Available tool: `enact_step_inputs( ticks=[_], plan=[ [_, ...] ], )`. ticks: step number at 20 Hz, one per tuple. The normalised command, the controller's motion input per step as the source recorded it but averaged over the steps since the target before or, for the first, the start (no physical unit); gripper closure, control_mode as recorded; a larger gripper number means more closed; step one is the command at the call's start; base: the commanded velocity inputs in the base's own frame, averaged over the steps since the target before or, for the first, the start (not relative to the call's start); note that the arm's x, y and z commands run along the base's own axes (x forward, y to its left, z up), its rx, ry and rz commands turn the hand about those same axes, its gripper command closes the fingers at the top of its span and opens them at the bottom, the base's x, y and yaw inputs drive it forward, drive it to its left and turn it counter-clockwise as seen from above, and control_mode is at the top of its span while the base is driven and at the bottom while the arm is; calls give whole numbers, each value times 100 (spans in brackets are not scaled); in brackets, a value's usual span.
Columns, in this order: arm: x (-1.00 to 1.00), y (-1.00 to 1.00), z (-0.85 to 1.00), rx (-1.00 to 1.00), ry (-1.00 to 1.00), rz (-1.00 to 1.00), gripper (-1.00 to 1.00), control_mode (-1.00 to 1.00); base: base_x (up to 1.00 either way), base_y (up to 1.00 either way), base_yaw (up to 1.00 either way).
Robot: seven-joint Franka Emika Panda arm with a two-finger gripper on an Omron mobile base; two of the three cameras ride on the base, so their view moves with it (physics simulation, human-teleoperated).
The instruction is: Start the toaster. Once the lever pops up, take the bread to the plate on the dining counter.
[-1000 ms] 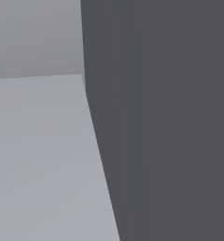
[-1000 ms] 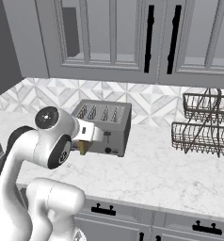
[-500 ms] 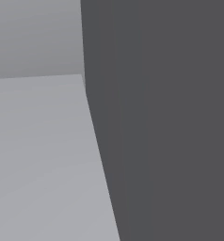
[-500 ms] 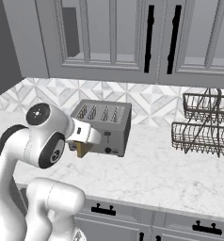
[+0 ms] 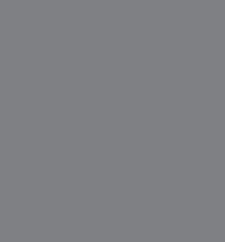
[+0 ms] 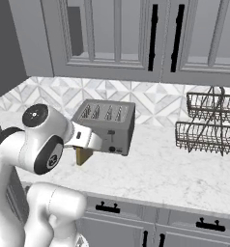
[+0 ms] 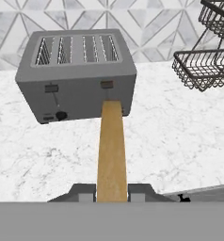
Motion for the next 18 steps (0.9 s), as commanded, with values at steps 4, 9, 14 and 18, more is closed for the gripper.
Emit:
enact_step_inputs(
  ticks=[4, 9, 14, 18],
  plan=[
    [0, 0, 0, 0, 0, 0, 100, 100, -91, -53, -31],
    [0, 0, 0, 0, 0, 0, 100, 100, -48, -45, -63],
    [0, 0, 0, 0, 0, 0, 100, 100, -2, -25, -83],
    [0, 0, 0, 0, 0, 0, 100, 100, 0, -31, -85]
  ],
)
